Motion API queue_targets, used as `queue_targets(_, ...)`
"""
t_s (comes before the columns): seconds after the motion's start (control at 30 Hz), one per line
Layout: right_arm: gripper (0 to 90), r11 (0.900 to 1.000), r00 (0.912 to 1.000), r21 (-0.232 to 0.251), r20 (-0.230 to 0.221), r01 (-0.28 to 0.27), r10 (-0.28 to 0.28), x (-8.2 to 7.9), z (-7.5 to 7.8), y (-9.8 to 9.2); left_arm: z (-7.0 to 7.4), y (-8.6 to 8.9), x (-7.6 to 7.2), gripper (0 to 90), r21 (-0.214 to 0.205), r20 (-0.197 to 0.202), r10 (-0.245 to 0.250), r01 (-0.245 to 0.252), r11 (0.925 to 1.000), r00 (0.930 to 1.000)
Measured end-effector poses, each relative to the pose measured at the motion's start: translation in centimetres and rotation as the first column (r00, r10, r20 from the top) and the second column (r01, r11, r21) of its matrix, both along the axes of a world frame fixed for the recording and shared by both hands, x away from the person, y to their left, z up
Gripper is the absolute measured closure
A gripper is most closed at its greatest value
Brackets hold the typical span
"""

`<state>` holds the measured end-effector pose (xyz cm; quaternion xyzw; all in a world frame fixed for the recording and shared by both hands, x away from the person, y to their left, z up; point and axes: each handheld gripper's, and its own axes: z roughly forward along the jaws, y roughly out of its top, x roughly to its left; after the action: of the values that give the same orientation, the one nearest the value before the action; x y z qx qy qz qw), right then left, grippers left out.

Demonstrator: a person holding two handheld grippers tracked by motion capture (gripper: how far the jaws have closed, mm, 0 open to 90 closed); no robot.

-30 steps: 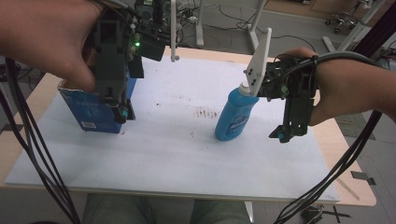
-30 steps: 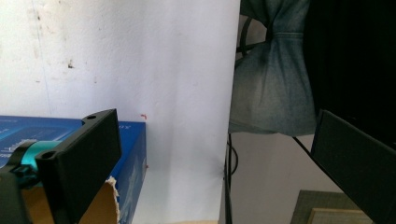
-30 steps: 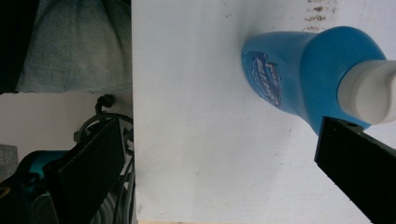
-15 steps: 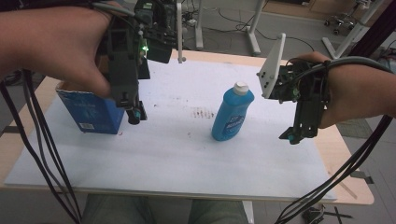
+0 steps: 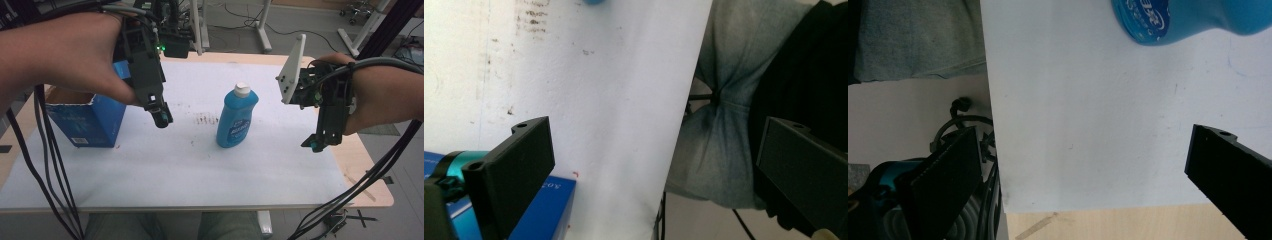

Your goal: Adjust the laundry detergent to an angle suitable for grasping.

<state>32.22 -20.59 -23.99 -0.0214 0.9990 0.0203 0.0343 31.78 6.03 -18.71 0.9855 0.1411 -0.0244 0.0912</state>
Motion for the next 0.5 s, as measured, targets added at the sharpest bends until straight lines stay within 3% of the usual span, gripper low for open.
queue_targets(0.33, 1.0, 0.9997, 0.9997, 0.006, -0.004, 0.024, -0.024, 0.0, -0.7, -1.4, -1.6, -1.3, 1.1, 1.8, 0.02, -0.021, 0.031, -0.03, 0.9993, 0.9993)
queue_targets(0.5, 1.0, 0.9995, 0.9995, 0.008, -0.006, 0.031, -0.031, 0.0, -0.7, -1.7, -2.0, -1.3, 1.8, 1.8, -0.02, -0.03, 0.067, -0.067, 0.9975, 0.9973)
